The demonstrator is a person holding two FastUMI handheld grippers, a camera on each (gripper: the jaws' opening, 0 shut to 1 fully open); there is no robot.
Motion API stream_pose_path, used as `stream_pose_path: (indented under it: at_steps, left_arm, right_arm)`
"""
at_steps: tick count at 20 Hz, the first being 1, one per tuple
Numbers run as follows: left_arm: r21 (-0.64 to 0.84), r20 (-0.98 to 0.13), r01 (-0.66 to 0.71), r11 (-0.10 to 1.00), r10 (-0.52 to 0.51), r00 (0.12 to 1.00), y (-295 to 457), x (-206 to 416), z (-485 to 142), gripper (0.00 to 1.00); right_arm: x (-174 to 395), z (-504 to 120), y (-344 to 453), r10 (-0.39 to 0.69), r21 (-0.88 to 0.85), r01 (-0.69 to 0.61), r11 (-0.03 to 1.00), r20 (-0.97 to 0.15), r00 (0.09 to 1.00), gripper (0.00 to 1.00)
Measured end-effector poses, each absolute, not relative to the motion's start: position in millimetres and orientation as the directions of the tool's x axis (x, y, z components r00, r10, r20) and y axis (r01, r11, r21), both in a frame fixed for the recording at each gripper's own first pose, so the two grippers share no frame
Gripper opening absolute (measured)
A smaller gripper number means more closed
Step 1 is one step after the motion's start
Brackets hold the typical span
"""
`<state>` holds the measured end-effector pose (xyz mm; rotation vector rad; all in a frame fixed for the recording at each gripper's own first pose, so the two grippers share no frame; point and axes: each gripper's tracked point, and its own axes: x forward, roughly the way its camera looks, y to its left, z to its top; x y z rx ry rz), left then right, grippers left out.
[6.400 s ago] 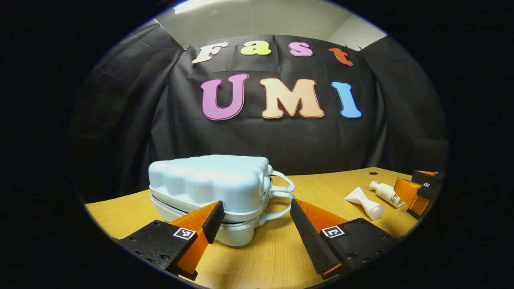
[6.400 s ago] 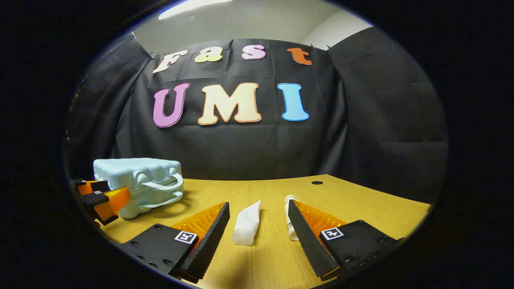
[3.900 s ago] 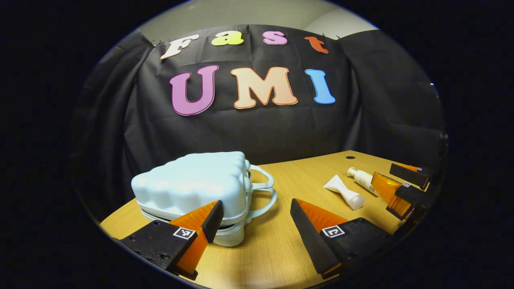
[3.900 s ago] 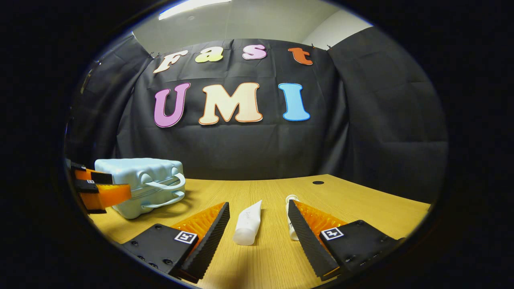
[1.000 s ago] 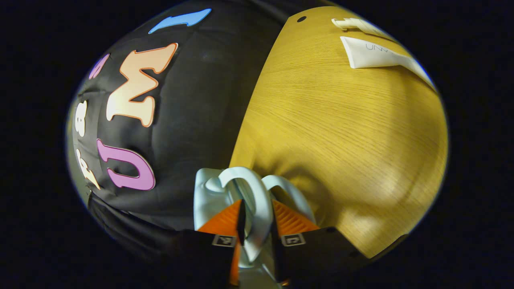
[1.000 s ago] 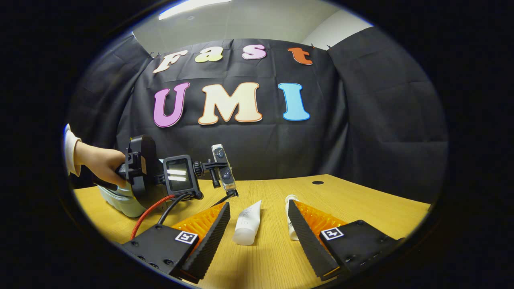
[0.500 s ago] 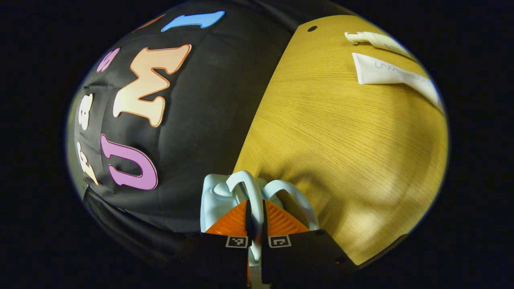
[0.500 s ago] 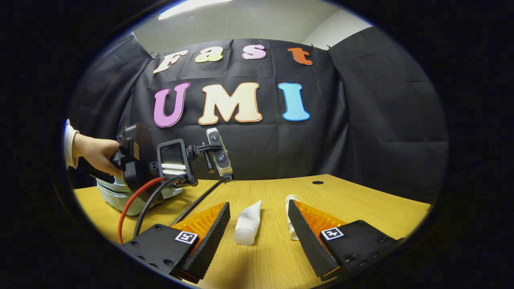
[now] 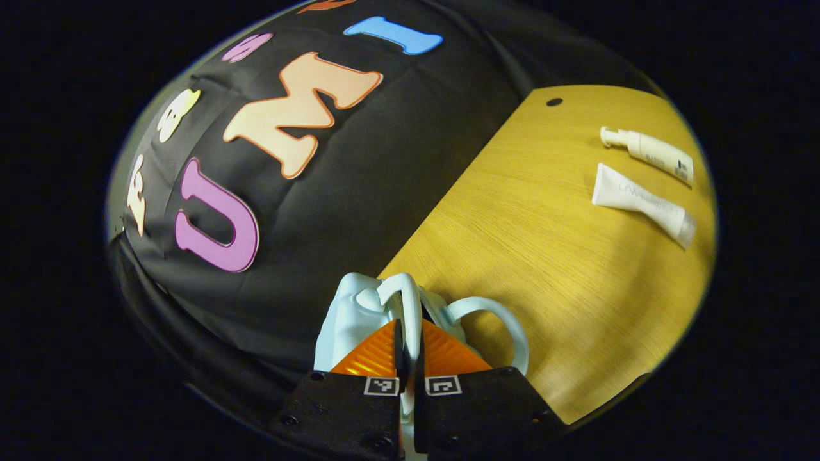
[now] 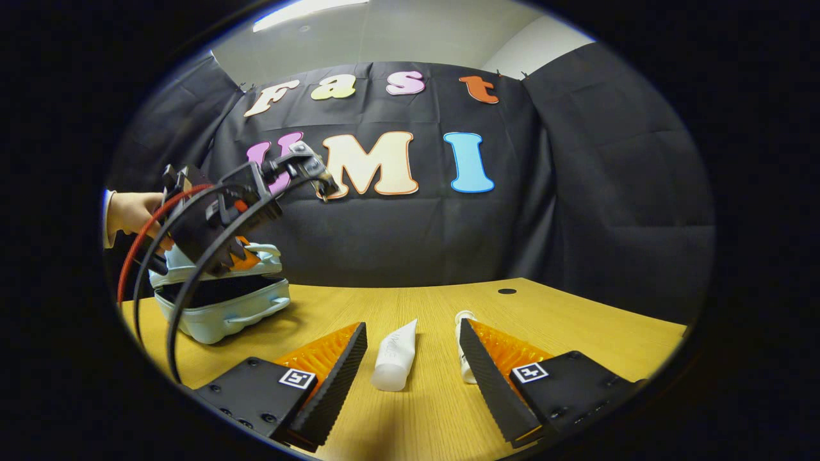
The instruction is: First open the suitcase, pack the skin care products into it, and then close the suitcase.
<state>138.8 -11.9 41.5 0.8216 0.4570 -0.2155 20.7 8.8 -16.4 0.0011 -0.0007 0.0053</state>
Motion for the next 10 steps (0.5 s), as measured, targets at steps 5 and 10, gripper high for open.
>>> stream_pose_path:
  at_steps: [5, 10]
  left_arm:
    - [0.514, -0.425, 0.309, 0.800, -0.076, 0.902, 8.7, 127.0, 83.6, 0.00]
    - [0.357, -0.354, 0.259, 0.897, -0.126, 0.927, 36.3, 110.1, 123.1, 0.00]
  right_arm:
    - [20.8, -16.1, 8.6, 0.006, 0.001, -0.006, 1.000, 0.000, 1.000, 0.95]
    - [20.8, -16.9, 8.6, 0.006, 0.001, -0.006, 1.000, 0.000, 1.000, 0.95]
